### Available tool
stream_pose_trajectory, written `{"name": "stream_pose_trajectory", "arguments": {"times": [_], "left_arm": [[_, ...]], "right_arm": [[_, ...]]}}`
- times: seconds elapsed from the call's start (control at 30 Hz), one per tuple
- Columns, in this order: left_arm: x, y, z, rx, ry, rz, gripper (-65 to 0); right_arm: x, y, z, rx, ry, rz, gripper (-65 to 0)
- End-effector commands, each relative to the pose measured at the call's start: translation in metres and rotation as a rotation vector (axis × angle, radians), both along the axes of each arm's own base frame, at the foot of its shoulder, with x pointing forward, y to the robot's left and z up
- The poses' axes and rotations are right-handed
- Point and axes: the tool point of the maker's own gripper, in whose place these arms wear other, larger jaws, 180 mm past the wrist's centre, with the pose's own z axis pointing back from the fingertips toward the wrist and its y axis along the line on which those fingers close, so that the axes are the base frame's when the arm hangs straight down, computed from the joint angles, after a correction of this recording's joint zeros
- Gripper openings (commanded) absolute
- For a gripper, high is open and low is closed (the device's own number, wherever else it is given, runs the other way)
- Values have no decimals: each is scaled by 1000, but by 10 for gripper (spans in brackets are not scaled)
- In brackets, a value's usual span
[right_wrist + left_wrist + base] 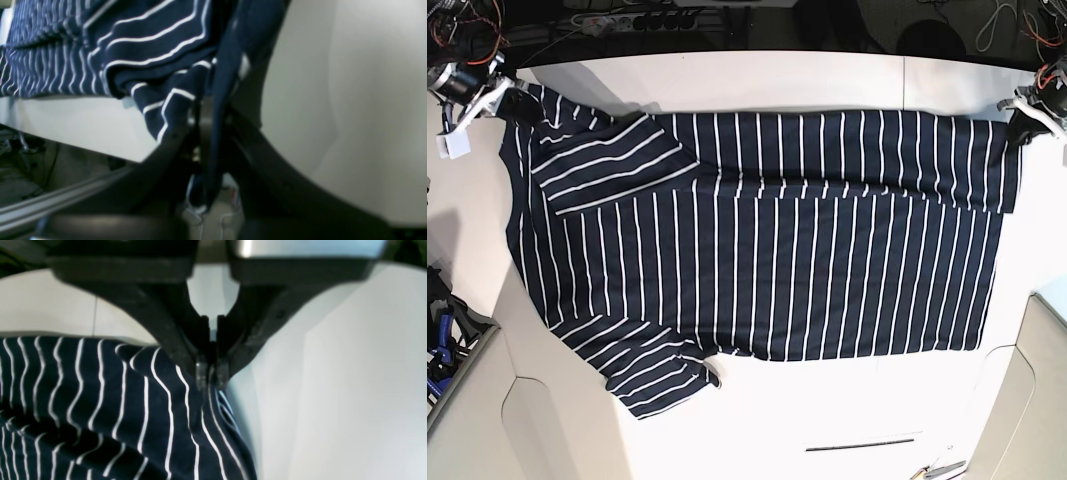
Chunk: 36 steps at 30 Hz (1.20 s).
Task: Fold the T-shirt properly
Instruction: 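Pull the folded edge with both grippers back toward the arms, flattening it, then release the shirt and raise both grippers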
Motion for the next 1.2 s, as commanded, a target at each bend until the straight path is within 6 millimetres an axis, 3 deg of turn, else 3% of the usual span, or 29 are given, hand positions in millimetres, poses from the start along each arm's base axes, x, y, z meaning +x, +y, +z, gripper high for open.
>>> {"name": "stream_pose_trajectory", "arguments": {"times": [0.0, 0.33, 0.57, 0.63, 0.73, 0.83, 0.97, 1.17], "left_arm": [[7, 1, 14, 8, -44, -16, -650], [-7, -26, 5, -41, -36, -29, -650], [-7, -27, 5, -43, -36, -28, -650], [-7, -26, 4, -42, -35, -28, -634], [-8, -25, 3, -34, -25, -29, -482], [-8, -25, 4, -33, -27, -29, -397], [-5, -10, 14, -4, -60, 3, -392], [5, 32, 54, 39, -199, 125, -392]], "right_arm": [[3, -6, 9, -14, -30, 4, -650], [-10, -17, 8, -31, -4, -26, -650], [-13, -21, 4, -63, 17, -27, -650], [-12, -23, 3, -74, 15, -30, -499], [-11, -26, 4, -84, 10, -45, -325], [-6, -39, 7, -119, -23, -88, -305], [12, -65, 26, -160, -106, -169, -305], [50, -101, 69, -227, -270, -238, -305]]}}
